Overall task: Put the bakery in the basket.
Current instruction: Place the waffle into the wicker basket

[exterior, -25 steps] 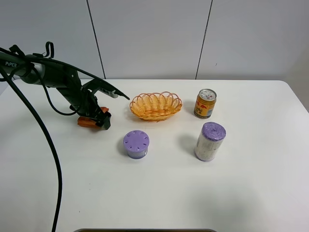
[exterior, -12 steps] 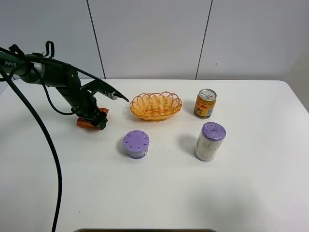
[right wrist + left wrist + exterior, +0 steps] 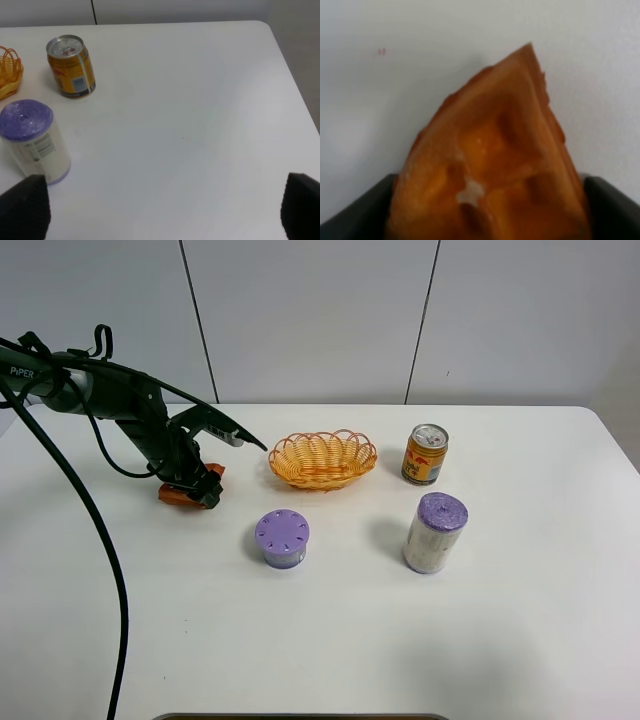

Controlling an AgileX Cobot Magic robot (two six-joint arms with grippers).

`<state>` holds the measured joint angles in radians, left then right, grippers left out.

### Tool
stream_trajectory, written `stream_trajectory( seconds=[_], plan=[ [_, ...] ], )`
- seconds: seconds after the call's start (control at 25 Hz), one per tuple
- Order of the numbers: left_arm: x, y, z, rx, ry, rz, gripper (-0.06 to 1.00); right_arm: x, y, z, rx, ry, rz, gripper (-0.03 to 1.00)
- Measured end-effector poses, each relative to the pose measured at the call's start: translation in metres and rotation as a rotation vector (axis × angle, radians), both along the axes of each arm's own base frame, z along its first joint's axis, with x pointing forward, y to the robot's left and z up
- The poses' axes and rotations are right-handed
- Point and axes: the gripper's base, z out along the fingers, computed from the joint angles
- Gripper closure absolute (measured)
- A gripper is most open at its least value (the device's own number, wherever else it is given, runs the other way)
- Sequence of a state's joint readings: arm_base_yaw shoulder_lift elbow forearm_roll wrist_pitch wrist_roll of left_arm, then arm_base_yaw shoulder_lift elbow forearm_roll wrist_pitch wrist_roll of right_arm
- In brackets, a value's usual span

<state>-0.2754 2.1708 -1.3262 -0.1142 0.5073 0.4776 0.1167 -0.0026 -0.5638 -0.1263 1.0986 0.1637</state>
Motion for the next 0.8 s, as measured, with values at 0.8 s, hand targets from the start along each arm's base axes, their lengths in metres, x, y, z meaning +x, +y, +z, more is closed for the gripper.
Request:
stream_trajectory(
  seconds=[0.8],
  plan=[
    [0.005, -0.024, 0.077, -0.043, -0.157, -0.062, 0.25, 0.000, 0.000, 0.000, 0.000, 0.000, 0.000, 0.06]
  ],
)
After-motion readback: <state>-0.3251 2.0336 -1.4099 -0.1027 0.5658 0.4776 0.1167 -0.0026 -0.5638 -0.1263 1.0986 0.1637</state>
